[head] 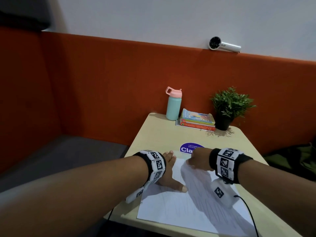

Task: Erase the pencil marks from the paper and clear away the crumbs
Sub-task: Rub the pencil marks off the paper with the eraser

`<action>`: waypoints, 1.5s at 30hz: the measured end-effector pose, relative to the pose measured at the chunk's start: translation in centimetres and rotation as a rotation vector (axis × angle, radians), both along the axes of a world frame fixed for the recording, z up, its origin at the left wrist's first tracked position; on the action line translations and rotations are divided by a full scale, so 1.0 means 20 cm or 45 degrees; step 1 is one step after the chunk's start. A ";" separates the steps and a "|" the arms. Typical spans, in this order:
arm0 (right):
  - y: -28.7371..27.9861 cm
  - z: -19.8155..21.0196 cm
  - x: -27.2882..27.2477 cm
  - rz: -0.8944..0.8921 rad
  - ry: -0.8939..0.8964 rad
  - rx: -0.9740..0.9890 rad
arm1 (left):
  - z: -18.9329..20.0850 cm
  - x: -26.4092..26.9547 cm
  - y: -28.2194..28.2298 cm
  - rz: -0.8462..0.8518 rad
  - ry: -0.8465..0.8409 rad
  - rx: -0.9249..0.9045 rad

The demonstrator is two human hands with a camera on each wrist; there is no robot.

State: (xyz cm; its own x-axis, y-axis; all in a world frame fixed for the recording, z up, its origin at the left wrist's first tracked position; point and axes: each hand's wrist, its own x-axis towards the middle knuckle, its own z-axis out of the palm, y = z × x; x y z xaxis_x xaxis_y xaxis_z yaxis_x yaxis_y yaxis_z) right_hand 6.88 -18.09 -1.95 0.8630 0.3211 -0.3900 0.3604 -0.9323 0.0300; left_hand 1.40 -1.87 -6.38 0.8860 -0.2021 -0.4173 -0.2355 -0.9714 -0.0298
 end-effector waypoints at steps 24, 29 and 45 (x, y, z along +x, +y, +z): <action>0.14 -0.01 -0.10 0.279 0.101 -0.087 | 0.02 0.01 -0.02 0.030 0.011 0.008; 0.08 0.01 0.01 0.089 0.002 0.001 | 0.02 0.01 -0.02 0.032 0.005 -0.023; 0.06 -0.01 -0.15 0.138 0.254 0.008 | 0.02 0.01 -0.03 0.028 0.004 0.018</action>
